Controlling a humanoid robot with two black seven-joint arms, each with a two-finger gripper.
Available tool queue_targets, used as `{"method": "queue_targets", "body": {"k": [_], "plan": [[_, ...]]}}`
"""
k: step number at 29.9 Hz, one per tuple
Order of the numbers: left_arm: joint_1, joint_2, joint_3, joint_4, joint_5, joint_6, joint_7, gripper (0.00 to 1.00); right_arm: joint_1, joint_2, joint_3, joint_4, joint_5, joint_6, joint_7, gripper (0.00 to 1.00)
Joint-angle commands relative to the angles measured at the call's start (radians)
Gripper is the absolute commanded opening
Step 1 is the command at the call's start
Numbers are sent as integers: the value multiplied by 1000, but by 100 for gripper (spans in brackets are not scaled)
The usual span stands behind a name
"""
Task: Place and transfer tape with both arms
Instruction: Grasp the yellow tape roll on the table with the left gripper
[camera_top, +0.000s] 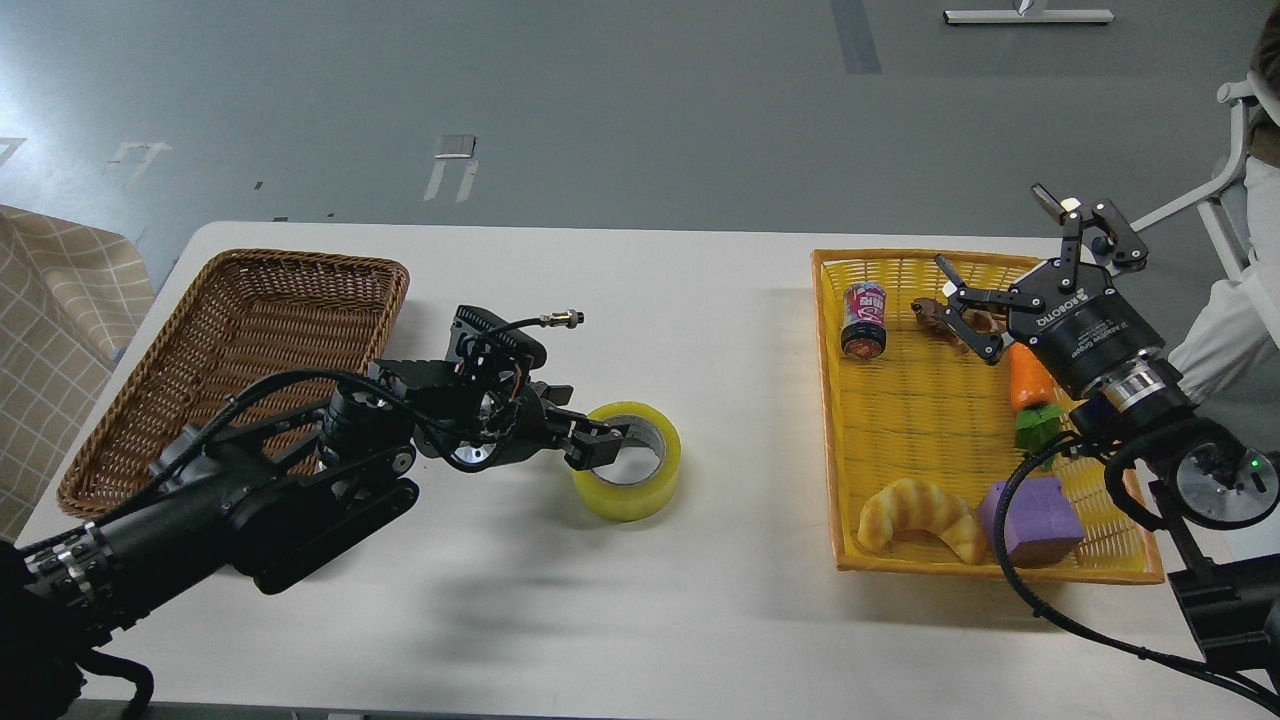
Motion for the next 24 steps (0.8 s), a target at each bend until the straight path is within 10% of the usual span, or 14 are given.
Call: {"method": "queue_targets", "body": {"k": [1,17,24], "plan": [[1,1,0,-1,-2,0,0,71,1,0,0,0,0,0,0,100],[-1,0,25,-3,-2,0,2,53,0,-2,6,0,0,0,0,100],[-2,0,25,-3,1,0,2,0,0,-2,6,0,0,0,0,100]]}}
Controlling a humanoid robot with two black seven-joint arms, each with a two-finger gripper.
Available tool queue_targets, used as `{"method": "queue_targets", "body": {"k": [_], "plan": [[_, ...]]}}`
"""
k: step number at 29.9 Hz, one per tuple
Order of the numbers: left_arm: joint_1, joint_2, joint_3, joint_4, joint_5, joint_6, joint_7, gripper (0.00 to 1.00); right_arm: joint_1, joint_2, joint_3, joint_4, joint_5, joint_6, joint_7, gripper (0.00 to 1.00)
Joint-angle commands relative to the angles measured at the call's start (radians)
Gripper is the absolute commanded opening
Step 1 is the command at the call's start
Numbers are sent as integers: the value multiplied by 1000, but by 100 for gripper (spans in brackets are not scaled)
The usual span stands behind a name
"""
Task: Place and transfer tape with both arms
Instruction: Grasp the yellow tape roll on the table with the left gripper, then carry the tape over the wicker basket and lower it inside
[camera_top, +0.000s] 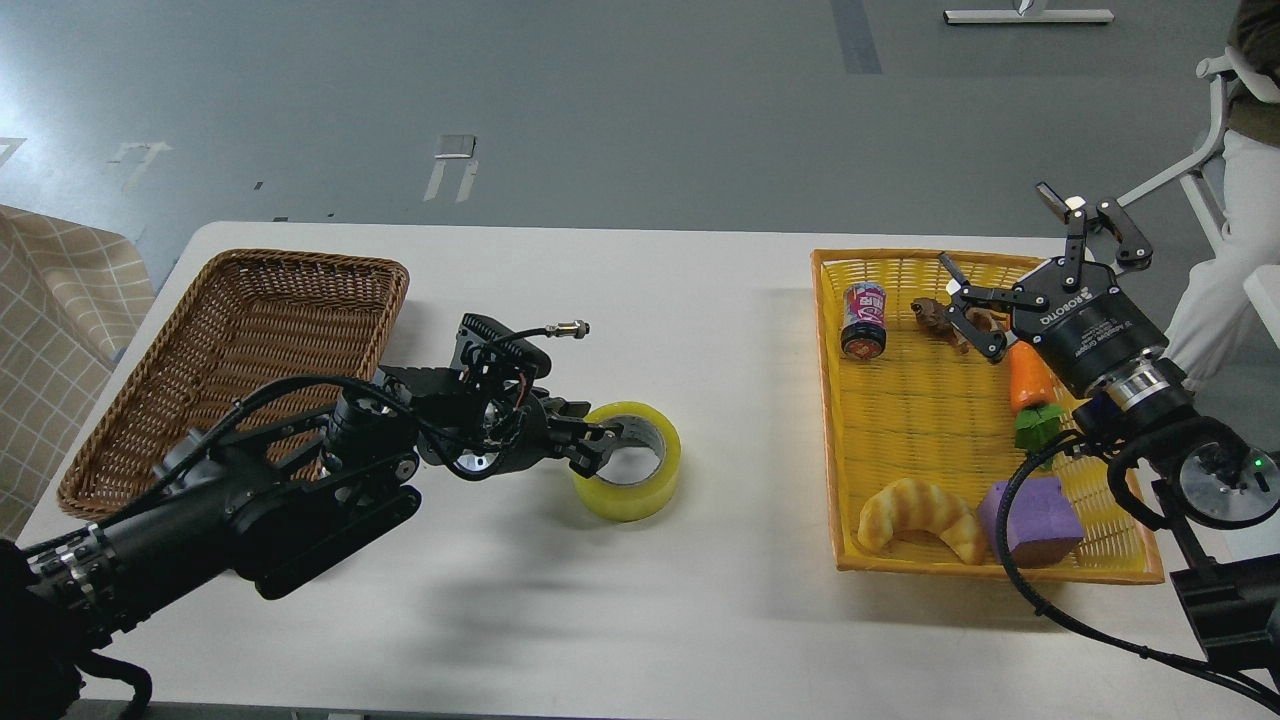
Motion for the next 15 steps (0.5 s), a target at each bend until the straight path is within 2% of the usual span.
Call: {"method": "queue_targets", "body": {"k": [1,7,15], "plan": [[-2,0,0,-1,1,0,-2,0,0,0,1,0,0,0,0,100],[-12,3,3,-6,12,0,-2,0,0,2,1,0,0,0,0,100],[-116,74,3,-63,-14,0,-2,0,1,5,6,3,0,0,0,100]]}}
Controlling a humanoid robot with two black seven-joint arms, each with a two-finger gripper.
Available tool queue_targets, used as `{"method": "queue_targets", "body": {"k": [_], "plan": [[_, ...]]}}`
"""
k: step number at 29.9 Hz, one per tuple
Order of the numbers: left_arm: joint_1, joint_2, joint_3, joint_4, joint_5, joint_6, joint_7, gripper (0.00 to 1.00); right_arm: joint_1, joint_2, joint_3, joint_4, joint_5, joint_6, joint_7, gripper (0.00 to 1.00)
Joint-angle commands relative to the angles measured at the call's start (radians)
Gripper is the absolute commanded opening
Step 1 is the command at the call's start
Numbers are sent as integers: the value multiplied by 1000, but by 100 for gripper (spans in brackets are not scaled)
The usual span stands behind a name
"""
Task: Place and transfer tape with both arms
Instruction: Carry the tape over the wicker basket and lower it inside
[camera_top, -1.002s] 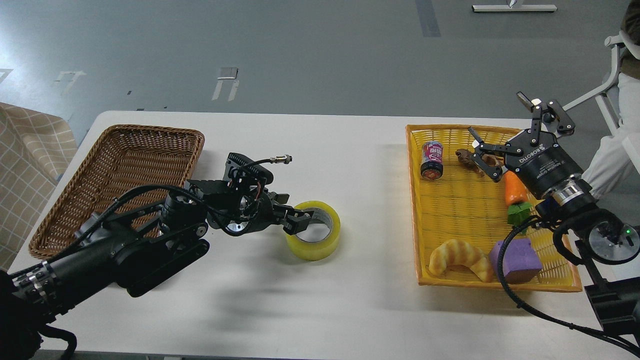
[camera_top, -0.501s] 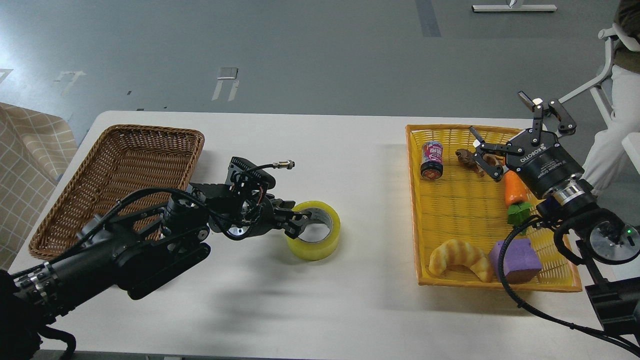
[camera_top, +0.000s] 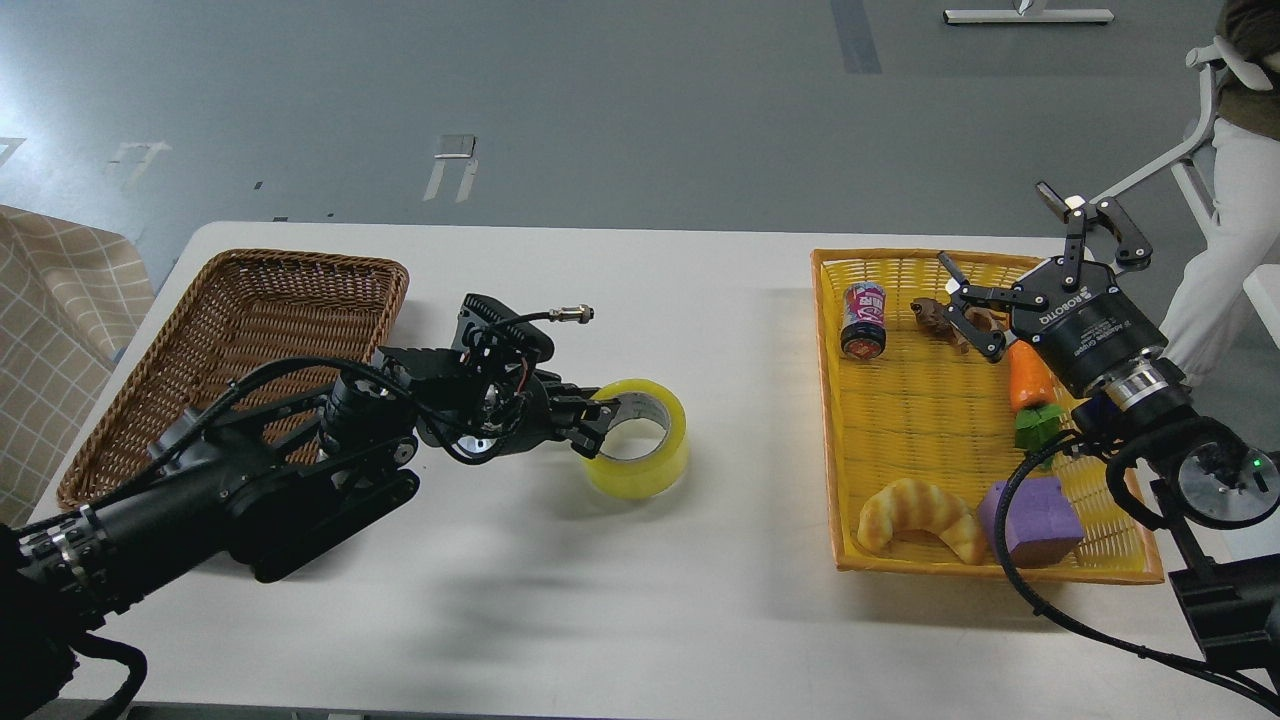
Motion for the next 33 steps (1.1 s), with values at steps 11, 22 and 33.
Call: {"method": "queue_targets", "body": {"k": [11,22,33], "plan": [[-213,208,-11,-28,-150,0,-15,0,14,3,3,-3,0,0,0,100],[-201,450,0,-23,-200,4,-58,0,18,3,3,-3,2,0,0,100],[-114,619,1,16,-247,57,-58,0,18,29,2,-24,2,0,-2,100]]}}
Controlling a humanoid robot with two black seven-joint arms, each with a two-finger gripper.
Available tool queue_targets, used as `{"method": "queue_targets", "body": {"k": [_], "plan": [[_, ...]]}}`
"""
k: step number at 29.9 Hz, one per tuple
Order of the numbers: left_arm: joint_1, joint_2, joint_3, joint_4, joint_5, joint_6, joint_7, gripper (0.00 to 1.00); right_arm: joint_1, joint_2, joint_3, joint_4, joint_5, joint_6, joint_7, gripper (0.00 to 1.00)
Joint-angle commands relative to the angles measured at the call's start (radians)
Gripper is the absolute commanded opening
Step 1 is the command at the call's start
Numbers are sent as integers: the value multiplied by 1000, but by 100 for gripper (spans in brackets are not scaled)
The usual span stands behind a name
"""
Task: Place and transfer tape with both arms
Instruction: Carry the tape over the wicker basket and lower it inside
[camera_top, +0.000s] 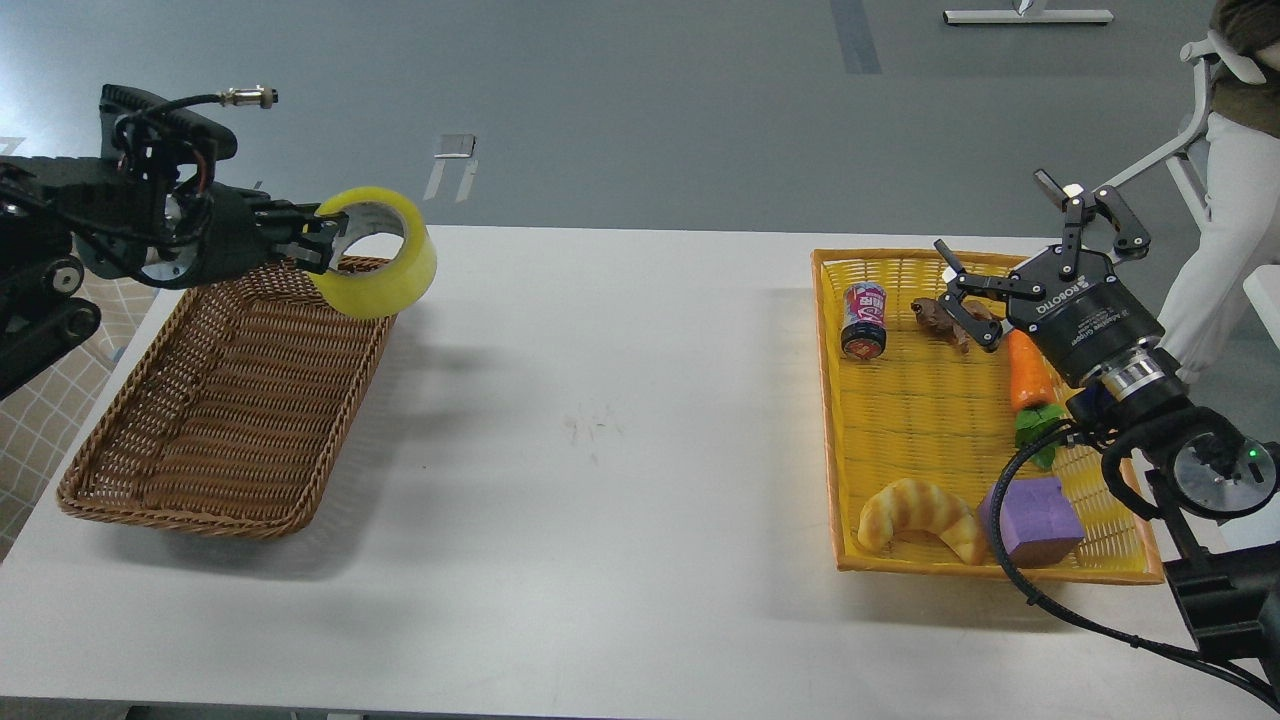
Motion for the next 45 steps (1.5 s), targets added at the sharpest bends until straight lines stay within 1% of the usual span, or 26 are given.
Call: {"method": "queue_targets", "body": {"k": [1,6,11,13,23,29,35,43,44,45], "plan": [[50,36,-1,30,-17,33,0,0,0,11,-1,-6,-1,0,0,100],[113,41,-1,108,-18,83,-14,0,0,23,-1,-6,-1,0,0,100],[167,41,-2,130,-20,119,-17,0,0,26,-1,-6,-1,0,0,100],[199,38,-1,162,-34,137,-17,0,0,26,-1,-6,-1,0,0,100],[265,21,2,215,-81,160,-17,0,0,25,-1,-5,-1,0,-1,100],[311,7,2,220,-80,165,-16,0,0,25,-1,-6,-1,0,-1,100],[320,-21,2,260,-77,166,-16,0,0,23,-1,-6,-1,0,-1,100],[322,-25,1,260,-78,163,-12,0,0,22,-1,-6,-1,0,0,100],[322,-24,2,262,-78,163,-9,15,0,22,-1,-6,-1,0,0,100],[322,-24,1,262,-78,163,-9,36,0,22,1,-6,-1,0,0,100]]}}
